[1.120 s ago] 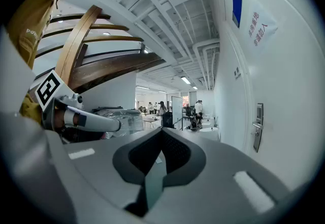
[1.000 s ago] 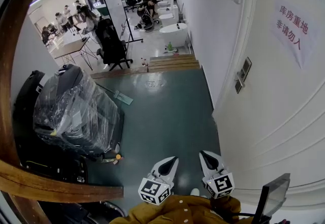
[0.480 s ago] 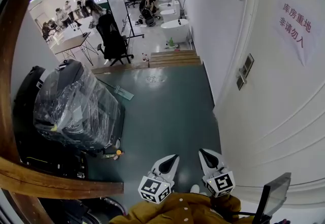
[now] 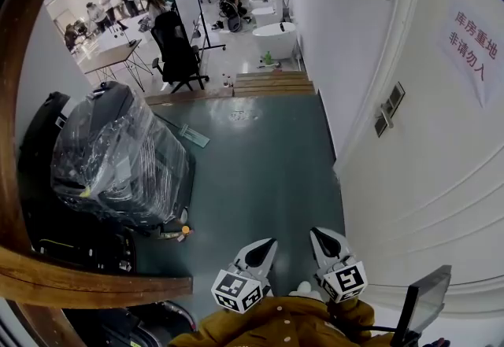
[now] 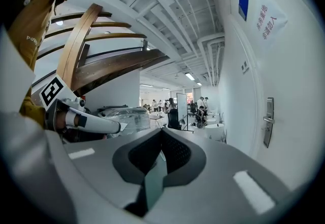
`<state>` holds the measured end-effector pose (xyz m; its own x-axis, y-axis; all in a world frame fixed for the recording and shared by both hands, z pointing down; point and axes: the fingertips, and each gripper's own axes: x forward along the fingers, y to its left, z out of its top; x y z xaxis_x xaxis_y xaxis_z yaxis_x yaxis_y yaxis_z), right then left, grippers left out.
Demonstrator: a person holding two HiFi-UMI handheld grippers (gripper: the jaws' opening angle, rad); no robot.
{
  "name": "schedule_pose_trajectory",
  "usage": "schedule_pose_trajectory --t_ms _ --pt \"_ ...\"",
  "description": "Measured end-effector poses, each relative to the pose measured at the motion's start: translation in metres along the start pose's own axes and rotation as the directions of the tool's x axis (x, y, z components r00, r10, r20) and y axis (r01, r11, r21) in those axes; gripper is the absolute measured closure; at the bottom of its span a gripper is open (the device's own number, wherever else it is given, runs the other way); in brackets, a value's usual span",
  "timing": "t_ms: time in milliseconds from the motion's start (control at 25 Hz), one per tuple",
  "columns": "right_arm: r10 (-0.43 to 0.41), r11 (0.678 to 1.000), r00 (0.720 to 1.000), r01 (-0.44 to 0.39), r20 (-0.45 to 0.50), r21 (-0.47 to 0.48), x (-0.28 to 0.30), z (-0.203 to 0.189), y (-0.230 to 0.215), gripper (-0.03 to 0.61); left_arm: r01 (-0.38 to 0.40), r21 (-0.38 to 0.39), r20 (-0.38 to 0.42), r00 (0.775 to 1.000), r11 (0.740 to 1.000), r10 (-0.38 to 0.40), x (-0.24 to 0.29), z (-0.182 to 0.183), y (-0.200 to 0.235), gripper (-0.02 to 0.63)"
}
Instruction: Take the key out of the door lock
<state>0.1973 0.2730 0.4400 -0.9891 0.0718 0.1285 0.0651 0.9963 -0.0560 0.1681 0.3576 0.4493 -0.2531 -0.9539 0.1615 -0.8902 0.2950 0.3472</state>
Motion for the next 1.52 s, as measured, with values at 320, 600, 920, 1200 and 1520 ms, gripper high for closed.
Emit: schedule_pose_trajectory --t_ms 320,600,920,1200,1520 --pt "-0.024 1.0 1.0 0.024 -0.009 -0.02 0.033 -0.009 0.018 0.572 -0.005 0.008 0.017 1.0 1.0 0.005 -0.016 0.009 0.044 0.614" --pt "-0.098 0.995 0.995 0.098 -0.026 -0.015 0.054 -0.008 -0.024 0.572 0.027 -0.001 -0.002 1.0 1.0 -0.027 0.02 0.021 0.064 0.614" --pt "-0.169 0.985 0.985 0.169 -0.017 0.019 0.107 -0.001 -0.143 0.572 0.068 0.02 -0.038 0.997 0.997 -0.068 0.138 0.052 0.097 0.614" --pt "-0.195 0.98 0.981 0.194 0.026 0.041 0.153 0.023 -0.251 0.572 0.09 0.075 -0.045 0.995 0.993 -0.086 0.258 0.101 0.113 0.614" --pt "-0.259 0.964 0.966 0.259 -0.009 0.063 0.174 0.022 -0.33 0.572 0.121 0.031 -0.094 0.989 0.992 -0.118 0.341 0.112 0.127 0.614"
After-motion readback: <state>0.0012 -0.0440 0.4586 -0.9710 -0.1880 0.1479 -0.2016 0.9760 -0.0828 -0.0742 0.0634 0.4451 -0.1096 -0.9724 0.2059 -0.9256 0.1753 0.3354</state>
